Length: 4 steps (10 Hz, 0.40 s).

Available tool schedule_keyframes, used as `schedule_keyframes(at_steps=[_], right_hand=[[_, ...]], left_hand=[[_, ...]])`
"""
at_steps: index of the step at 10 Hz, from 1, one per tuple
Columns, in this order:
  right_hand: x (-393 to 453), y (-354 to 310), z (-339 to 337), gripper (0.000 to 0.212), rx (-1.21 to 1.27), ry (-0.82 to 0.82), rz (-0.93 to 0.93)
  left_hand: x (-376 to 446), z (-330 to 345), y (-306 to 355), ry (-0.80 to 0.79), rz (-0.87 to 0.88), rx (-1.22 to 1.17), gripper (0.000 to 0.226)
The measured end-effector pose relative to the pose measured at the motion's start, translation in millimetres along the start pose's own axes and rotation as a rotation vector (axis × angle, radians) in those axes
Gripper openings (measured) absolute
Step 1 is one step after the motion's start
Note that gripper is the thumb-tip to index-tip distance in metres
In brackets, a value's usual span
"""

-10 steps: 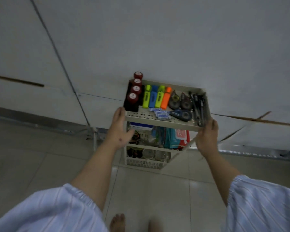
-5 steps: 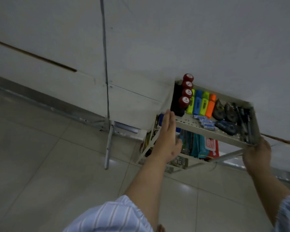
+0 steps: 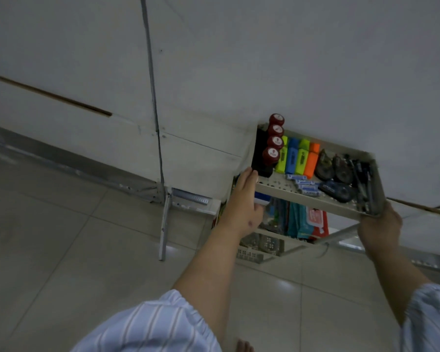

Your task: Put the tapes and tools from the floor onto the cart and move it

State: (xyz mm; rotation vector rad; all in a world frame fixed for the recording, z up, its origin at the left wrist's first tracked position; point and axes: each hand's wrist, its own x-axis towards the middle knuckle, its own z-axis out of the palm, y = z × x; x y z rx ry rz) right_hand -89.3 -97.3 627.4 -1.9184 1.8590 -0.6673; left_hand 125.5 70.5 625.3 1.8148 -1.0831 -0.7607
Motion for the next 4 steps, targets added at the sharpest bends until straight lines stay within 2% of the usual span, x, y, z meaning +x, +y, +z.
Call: schedule_keyframes(at_steps=[2, 3, 4], right_hand=[[-1, -7, -20, 0.024, 0.04, -0.065, -0.049], [-1, -16, -38, 0.03, 0.095, -0.114, -0.105], [-3, -25, -59, 0.05, 0.141, -0.171, -0.09]], left_hand=[[10, -18, 21, -0.146, -0.06, 0.211, 0.058], [19, -25, 35, -0.213, -0.129, 0.324, 0.052], [21, -28, 53, -0.228, -0.21, 0.466, 0.052]])
